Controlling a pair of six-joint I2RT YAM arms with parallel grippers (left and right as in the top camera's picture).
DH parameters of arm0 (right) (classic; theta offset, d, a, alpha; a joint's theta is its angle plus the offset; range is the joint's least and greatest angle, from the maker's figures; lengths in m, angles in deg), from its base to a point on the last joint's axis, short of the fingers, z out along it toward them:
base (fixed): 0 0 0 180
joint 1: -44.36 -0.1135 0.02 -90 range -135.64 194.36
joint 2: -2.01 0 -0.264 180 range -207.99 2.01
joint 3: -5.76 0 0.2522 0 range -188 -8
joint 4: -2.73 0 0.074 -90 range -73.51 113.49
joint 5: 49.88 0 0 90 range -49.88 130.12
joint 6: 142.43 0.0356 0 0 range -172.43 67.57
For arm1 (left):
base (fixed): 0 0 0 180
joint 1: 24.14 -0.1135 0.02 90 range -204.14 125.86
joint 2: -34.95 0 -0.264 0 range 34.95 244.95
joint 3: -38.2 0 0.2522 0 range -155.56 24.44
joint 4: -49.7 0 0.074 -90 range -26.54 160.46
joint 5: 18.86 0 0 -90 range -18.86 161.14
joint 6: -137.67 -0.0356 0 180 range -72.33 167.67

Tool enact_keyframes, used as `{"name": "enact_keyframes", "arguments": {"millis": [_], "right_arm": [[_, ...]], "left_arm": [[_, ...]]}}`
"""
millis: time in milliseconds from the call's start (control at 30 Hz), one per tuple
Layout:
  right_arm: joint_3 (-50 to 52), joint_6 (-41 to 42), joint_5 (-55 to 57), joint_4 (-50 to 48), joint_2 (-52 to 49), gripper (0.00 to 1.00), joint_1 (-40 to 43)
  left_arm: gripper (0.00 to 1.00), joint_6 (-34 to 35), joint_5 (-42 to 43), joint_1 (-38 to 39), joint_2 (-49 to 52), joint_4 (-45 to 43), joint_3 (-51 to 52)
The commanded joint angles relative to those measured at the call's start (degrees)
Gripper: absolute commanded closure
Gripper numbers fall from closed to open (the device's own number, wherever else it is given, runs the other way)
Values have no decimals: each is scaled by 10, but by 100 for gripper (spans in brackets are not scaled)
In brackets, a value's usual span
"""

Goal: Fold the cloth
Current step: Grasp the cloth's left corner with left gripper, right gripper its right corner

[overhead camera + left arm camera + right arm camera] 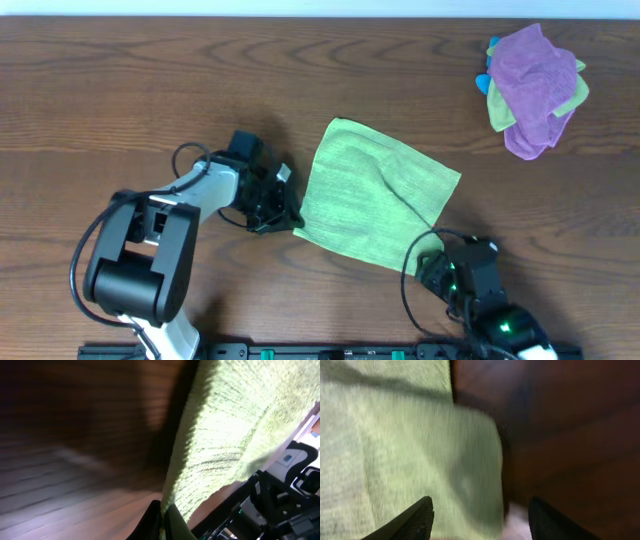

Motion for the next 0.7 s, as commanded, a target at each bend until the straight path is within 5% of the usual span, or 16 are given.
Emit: {"name": "enact_keyframes", "arguments": {"millis": [0, 200, 267, 433, 667], "right_arm": [[13, 10, 17, -40, -47, 39, -2], [14, 10, -11, -137, -161, 43, -2], [14, 10, -26, -167, -197, 54, -2], [8, 8, -60, -214, -246, 99, -2], [-64, -55, -76, -171, -230, 99, -2]], "left_arm": [[94, -26, 10, -14, 4, 5, 1], [94, -31, 17, -15, 4, 5, 1], [94, -31, 17, -16, 4, 5, 1], [94, -32, 28, -16, 4, 3, 1], [94, -35, 78, -24, -8, -1, -12]]}}
